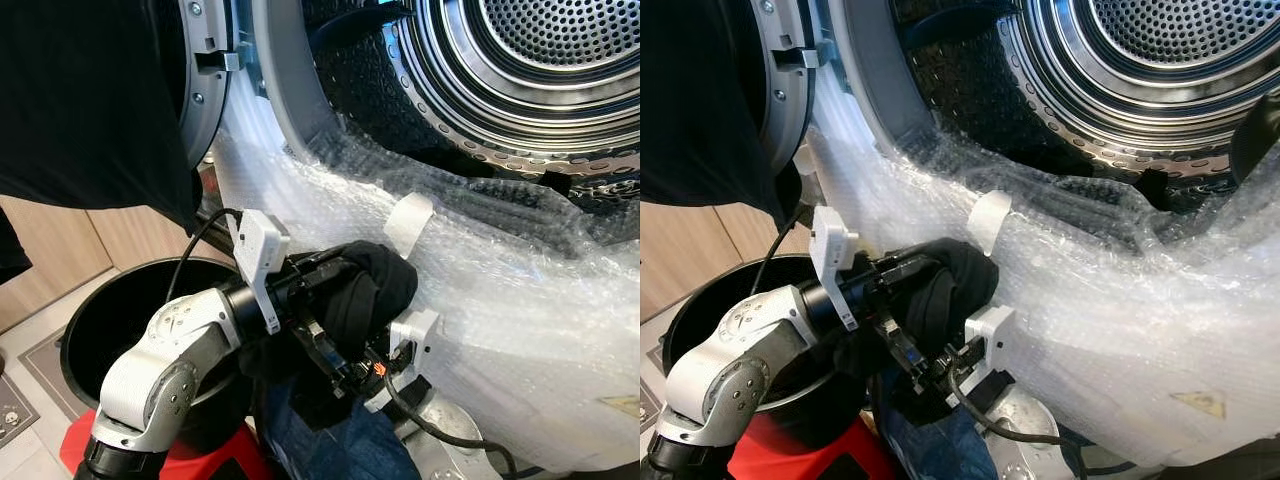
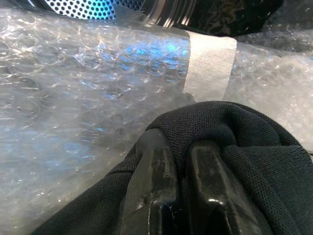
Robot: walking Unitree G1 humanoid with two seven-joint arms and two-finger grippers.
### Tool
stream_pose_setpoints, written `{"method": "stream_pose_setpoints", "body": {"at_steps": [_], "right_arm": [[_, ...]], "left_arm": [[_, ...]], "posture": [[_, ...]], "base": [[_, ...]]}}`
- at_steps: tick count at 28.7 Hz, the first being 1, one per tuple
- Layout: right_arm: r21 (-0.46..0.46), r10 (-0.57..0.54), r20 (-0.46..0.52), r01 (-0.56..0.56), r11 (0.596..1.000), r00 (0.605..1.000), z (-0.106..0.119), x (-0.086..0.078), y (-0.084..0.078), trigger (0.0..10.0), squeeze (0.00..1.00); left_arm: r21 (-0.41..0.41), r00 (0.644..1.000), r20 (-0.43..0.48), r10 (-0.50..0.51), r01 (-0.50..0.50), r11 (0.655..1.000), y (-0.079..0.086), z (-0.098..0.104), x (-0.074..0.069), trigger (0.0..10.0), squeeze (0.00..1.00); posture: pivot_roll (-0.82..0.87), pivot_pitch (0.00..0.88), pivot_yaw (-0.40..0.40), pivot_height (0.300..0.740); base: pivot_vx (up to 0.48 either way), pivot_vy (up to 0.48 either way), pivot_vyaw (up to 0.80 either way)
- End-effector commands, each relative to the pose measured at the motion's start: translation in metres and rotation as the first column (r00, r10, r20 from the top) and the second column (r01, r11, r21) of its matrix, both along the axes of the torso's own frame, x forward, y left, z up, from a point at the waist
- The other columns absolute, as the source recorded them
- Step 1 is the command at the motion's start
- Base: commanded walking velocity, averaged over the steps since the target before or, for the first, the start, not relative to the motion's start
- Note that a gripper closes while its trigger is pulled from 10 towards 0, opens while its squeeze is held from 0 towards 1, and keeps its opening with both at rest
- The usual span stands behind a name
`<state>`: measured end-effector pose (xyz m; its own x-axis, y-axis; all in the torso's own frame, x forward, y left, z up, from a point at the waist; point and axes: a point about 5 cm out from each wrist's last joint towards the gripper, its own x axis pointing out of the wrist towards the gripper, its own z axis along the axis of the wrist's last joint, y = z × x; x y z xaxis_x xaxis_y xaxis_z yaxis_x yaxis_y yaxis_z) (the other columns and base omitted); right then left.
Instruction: Clothes washing
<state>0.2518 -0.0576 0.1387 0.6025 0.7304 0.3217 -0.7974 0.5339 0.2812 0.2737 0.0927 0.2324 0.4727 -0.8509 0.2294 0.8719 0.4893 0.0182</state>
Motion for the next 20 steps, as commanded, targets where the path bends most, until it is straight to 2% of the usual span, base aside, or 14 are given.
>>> {"method": "stream_pose_setpoints", "body": {"at_steps": [1, 7, 8, 15, 20], "right_arm": [[0.047, -0.094, -0.032, 0.095, 0.994, 0.995, 0.005, 0.012, -0.005, 0.0, 0.0], [0.052, -0.081, -0.034, 0.082, 0.995, 0.996, 0.003, 0.012, -0.001, 0.0, 0.0], [0.046, -0.082, -0.035, 0.084, 0.995, 0.996, 0.001, 0.011, 0.0, 0.0, 0.0], [0.029, -0.088, -0.044, 0.089, 0.996, 0.995, -0.005, 0.014, 0.003, 0.0, 0.0], [0.07, -0.112, -0.053, 0.116, 0.991, 0.992, -0.004, 0.016, 0.002, 0.0, 0.0]], "left_arm": [[-0.038, 0.988, 0.059, -0.141, 0.143, 0.989, -0.021, 0.013, -0.015, 0.0, 0.0], [-0.046, 0.988, 0.066, -0.137, 0.14, 0.989, -0.02, 0.014, -0.015, 0.0, 0.0], [-0.044, 0.988, 0.067, -0.138, 0.141, 0.989, -0.02, 0.013, -0.015, 0.0, 0.0], [-0.067, 0.984, 0.062, -0.168, 0.172, 0.983, -0.023, 0.015, -0.017, 0.0, 0.0], [-0.068, 0.982, 0.054, -0.181, 0.185, 0.98, -0.023, 0.013, -0.018, 0.0, 0.0]], "posture": [[0.06, 0.063, -0.036, 0.74], [0.07, 0.037, -0.034, 0.74], [0.07, 0.012, -0.031, 0.74], [0.07, 0.002, -0.026, 0.74], [0.06, 0.0, -0.02, 0.74]], "base": [[0.0, 0.0, 0.0], [0.0, 0.0, 0.0], [0.0, 0.0, 0.0], [0.0, 0.0, 0.0], [0.0, 0.0, 0.0]]}}
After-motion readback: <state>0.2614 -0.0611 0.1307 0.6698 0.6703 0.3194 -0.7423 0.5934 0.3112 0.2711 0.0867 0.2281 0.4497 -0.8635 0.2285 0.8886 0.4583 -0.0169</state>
